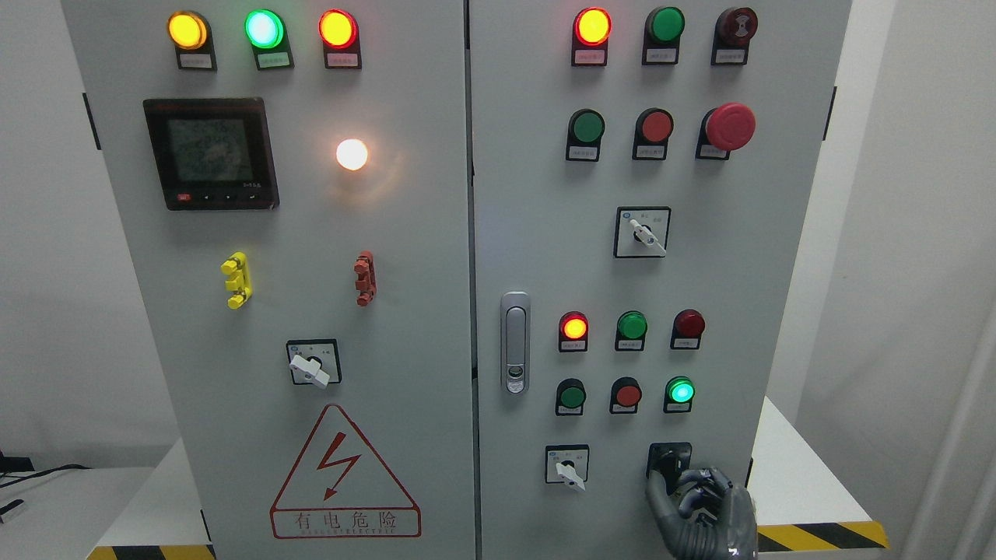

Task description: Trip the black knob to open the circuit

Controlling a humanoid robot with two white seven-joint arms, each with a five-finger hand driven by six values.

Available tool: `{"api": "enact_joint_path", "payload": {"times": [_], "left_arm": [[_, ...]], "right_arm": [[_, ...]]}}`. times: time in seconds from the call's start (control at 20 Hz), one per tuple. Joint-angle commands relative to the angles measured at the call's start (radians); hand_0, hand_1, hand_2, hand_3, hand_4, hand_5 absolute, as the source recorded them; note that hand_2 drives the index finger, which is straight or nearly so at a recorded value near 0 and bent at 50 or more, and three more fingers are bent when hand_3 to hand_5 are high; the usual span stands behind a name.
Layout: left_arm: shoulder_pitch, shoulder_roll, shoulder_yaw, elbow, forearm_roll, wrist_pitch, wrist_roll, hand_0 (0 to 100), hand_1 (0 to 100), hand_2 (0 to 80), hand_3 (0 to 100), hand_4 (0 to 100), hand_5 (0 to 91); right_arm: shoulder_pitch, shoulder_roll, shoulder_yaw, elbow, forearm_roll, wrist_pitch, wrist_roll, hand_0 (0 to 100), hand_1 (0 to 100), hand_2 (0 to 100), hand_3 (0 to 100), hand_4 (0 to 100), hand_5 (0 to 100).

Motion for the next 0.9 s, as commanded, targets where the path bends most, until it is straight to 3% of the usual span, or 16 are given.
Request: {"api": "enact_joint_path", "payload": {"times": [0.0,0.85], "left_arm": [[0.000,0.001,0.000,-0.001,-0.031,0.000,-0.001,12,39,0.0,0,0,0.0],[0.000,0.001,0.000,0.001,-0.031,0.000,-0.001,12,39,0.0,0,0,0.0]], "right_arm": [[0.001,0.001,0.000,0.003,0.008,-0.001,0.008,34,82,62,92,88,97],[0.002,0.000,-0.008,0.005,0.045,0.002,0.009,36,83,60,91,88,97]]}}
